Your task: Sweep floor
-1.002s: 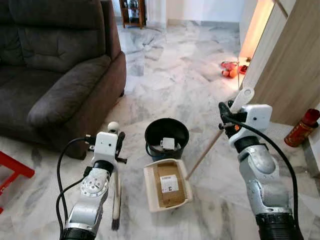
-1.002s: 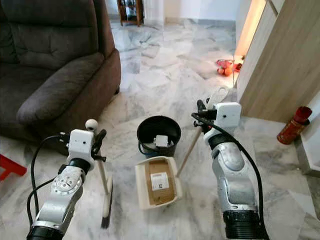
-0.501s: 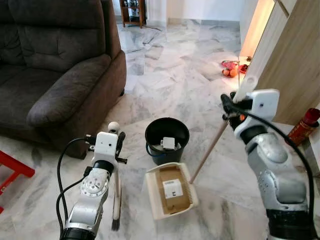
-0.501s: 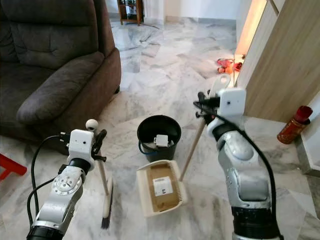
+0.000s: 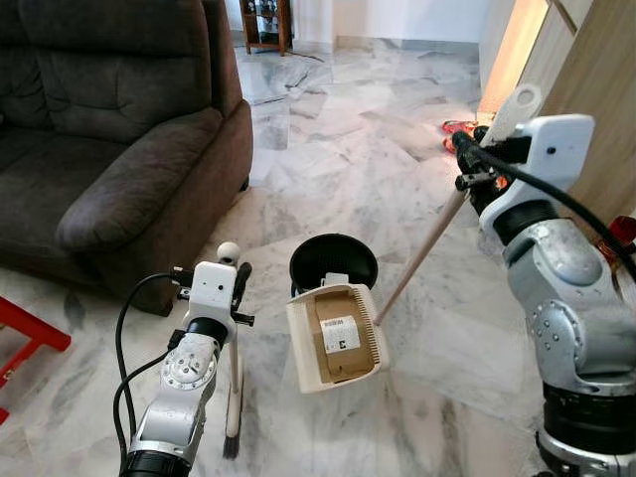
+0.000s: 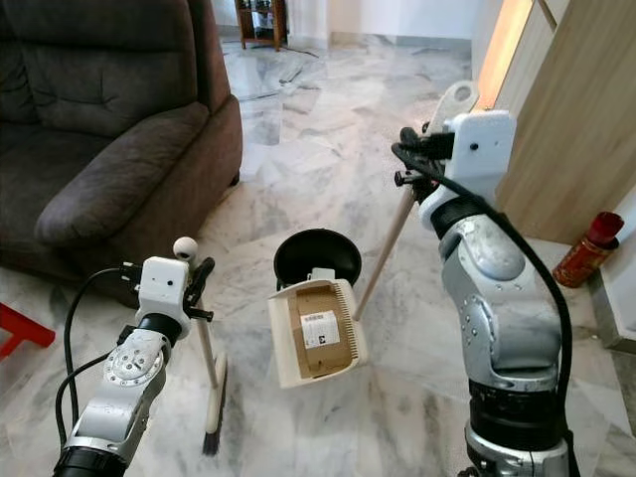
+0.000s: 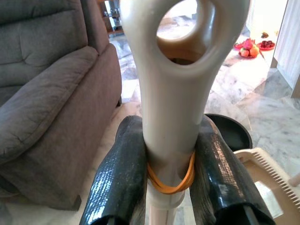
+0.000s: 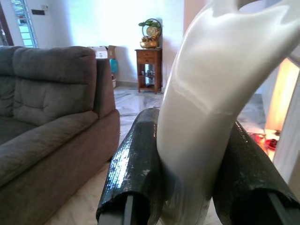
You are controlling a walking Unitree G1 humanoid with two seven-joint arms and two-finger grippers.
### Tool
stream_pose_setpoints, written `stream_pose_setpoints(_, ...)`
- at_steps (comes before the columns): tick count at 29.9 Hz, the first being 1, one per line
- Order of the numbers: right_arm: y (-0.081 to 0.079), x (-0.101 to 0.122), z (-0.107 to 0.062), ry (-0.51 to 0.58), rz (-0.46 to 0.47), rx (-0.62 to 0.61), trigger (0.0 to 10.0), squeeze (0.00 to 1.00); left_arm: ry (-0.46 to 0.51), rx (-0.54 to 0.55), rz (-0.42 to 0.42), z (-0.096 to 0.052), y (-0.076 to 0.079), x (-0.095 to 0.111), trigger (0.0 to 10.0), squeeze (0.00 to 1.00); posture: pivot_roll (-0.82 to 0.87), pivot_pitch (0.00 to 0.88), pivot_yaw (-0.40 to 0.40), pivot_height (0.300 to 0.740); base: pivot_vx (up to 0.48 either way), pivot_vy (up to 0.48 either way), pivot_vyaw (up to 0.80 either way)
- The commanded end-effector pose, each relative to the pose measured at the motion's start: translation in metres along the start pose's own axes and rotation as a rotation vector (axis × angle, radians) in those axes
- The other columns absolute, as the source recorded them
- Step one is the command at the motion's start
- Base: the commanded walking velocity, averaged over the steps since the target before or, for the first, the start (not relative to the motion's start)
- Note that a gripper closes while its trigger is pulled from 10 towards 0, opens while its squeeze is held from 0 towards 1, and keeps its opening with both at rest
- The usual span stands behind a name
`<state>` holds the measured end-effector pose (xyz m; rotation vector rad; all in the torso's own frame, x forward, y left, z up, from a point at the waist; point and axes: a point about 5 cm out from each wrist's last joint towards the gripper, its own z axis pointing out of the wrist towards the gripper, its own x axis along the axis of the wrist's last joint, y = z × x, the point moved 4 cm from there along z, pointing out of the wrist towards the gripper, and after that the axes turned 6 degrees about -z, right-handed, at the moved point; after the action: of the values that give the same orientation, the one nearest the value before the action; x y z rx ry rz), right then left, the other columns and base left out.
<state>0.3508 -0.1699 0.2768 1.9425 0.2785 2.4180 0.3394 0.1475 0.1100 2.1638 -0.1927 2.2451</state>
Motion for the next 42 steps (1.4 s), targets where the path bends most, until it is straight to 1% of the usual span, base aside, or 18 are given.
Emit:
stream_pose_setpoints(1, 0.008, 0.038, -0.003, 0.133, -0.022, -0.036, 10.0, 0.0, 0.054, -0.008, 0.017, 0.004, 0.0, 0.012, 10.0, 0.0, 0.07, 0.044, 0.057, 0.74, 0.0, 0.0, 0.0)
stream_pose_setpoints(3, 0.007, 0.043, -0.003, 0.158, -0.022, -0.036, 10.0, 0.0, 0.059, -0.007, 0.015, 0.004, 0.0, 0.013, 10.0, 0.0, 0.07, 0.043, 0.055, 0.74, 0.0, 0.0, 0.0)
stream_pose_setpoints(4, 0.006, 0.052, -0.003, 0.205, -0.013, -0.04, 10.0, 0.0, 0.065, -0.006, 0.011, 0.004, -0.001, 0.014, 10.0, 0.0, 0.08, 0.042, 0.055, 0.74, 0.0, 0.0, 0.0)
stream_pose_setpoints(7, 0.005, 0.063, -0.004, 0.28, -0.007, -0.064, 10.0, 0.0, 0.076, -0.011, 0.008, 0.003, 0.0, 0.015, 10.0, 0.0, 0.08, 0.043, 0.055, 0.74, 0.0, 0.0, 0.0)
stream_pose_setpoints(9, 0.005, 0.063, -0.004, 0.283, -0.001, -0.067, 10.0, 0.0, 0.077, -0.011, 0.008, 0.003, 0.0, 0.015, 10.0, 0.0, 0.08, 0.042, 0.054, 0.74, 0.0, 0.0, 0.0)
stream_pose_setpoints(14, 0.004, 0.072, -0.005, 0.368, 0.036, -0.101, 10.0, 0.0, 0.086, -0.005, 0.012, 0.004, -0.002, 0.018, 10.0, 0.0, 0.09, 0.045, 0.055, 0.74, 0.0, 0.0, 0.0)
stream_pose_setpoints(17, 0.004, 0.075, -0.005, 0.397, 0.044, -0.118, 10.0, 0.0, 0.088, 0.0, 0.018, 0.004, -0.004, 0.018, 10.0, 0.0, 0.09, 0.047, 0.055, 0.74, 0.0, 0.0, 0.0)
stream_pose_setpoints(19, -0.001, 0.074, -0.004, 0.404, 0.062, -0.115, 10.0, 0.0, 0.083, 0.006, 0.034, 0.004, -0.005, 0.017, 10.0, 0.0, 0.1, 0.047, 0.055, 0.74, 0.141, 0.0, 0.0)
stream_pose_setpoints(20, -0.009, 0.07, -0.003, 0.395, 0.083, -0.101, 10.0, 0.0, 0.077, 0.011, 0.052, 0.003, -0.006, 0.016, 10.0, 0.0, 0.1, 0.044, 0.055, 0.74, 0.33, 0.0, 0.0)
stream_pose_setpoints(21, -0.009, 0.07, -0.003, 0.395, 0.083, -0.101, 10.0, 0.0, 0.077, 0.011, 0.052, 0.003, -0.006, 0.016, 10.0, 0.0, 0.1, 0.044, 0.055, 0.74, 0.33, 0.0, 0.0)
stream_pose_setpoints(24, -0.017, 0.068, -0.003, 0.395, 0.082, -0.07, 10.0, 0.0, 0.081, 0.018, 0.047, 0.003, -0.007, 0.016, 10.0, 0.0, 0.1, 0.041, 0.056, 0.74, 0.37, 0.0, 0.0)
stream_pose_setpoints(30, -0.021, 0.066, -0.003, 0.396, 0.117, -0.062, 10.0, 0.0, 0.083, 0.021, 0.046, 0.003, -0.007, 0.016, 10.0, 0.0, 0.1, 0.031, 0.054, 0.74, 0.403, 0.0, 0.0)
stream_pose_setpoints(42, -0.025, 0.065, -0.003, 0.401, 0.137, -0.05, 10.0, 0.0, 0.088, 0.02, 0.043, 0.003, -0.005, 0.017, 10.0, 0.0, 0.1, 0.019, 0.049, 0.74, 0.425, 0.0, 0.0)
